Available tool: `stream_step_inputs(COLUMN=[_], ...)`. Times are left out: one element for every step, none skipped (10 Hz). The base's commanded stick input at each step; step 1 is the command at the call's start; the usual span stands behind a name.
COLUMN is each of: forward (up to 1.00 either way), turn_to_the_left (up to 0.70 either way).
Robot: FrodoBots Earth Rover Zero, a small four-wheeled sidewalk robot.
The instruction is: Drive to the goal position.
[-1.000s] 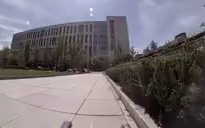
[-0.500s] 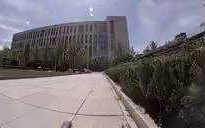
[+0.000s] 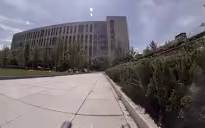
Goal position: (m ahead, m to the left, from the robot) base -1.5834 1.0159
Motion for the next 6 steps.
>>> stream_step_inputs(forward=[0.03, 0.0, 0.01, 0.03, 0.04, 0.01], turn_to_the_left=[0.0, 0.0, 0.0, 0.0, 0.0, 0.0])
